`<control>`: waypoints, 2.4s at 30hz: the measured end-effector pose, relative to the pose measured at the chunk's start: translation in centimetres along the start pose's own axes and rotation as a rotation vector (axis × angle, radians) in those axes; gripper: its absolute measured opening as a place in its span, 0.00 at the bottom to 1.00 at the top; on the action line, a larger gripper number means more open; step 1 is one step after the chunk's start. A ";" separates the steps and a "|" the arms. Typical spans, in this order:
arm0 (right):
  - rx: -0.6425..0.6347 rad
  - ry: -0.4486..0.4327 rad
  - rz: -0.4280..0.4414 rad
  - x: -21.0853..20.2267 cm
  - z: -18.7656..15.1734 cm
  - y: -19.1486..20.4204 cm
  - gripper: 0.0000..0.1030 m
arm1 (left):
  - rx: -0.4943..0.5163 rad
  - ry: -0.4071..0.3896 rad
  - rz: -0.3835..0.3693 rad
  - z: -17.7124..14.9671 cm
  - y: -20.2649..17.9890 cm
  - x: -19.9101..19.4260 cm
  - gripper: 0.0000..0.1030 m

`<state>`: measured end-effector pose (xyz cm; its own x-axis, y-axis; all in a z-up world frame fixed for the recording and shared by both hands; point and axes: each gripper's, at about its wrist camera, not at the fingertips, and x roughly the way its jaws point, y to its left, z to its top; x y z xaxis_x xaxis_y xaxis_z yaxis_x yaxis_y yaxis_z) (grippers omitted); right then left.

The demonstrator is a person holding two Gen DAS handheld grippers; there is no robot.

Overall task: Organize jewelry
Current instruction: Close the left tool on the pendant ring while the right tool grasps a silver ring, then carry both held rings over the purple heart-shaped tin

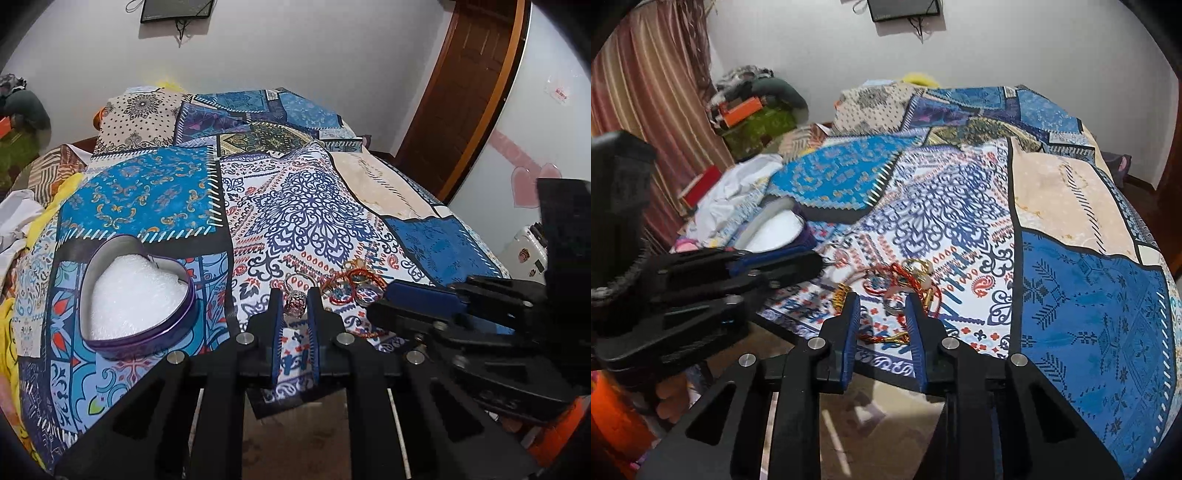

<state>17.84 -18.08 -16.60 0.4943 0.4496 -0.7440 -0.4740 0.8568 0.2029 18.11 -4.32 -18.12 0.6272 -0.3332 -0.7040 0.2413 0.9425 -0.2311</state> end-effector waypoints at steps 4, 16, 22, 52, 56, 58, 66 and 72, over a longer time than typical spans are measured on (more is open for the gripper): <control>-0.008 0.015 -0.022 0.5 0.1 -0.2 0.22 | 0.005 0.002 -0.007 -0.3 -0.3 -0.1 0.11; -0.030 0.023 -0.050 1.7 0.1 -0.1 0.19 | -0.008 0.000 -0.002 -0.8 -0.1 -0.4 0.11; -0.002 0.009 -0.036 0.8 0.3 -0.2 0.19 | -0.010 -0.023 0.006 -0.8 -0.1 -1.7 0.11; -0.133 -0.212 0.057 -3.3 6.1 8.8 0.19 | -0.073 -0.232 0.164 0.5 5.9 -10.6 0.11; -0.140 -0.197 0.074 -1.9 6.6 9.4 0.19 | -0.088 -0.226 0.182 0.4 7.2 -10.2 0.11; -0.140 -0.187 0.083 -1.4 6.7 9.6 0.19 | -0.095 -0.219 0.188 0.2 7.7 -9.9 0.11; -0.142 -0.111 0.116 2.2 6.8 10.2 0.19 | -0.128 -0.157 0.182 -0.8 9.6 -7.2 0.11; -0.144 -0.047 0.134 4.6 6.5 10.3 0.19 | -0.143 -0.100 0.166 -1.4 10.8 -4.8 0.11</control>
<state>20.00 -5.48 -13.80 0.4516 0.5710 -0.6856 -0.6355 0.7452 0.2020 16.67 7.48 -18.14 0.7218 -0.1671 -0.6716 0.0257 0.9762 -0.2153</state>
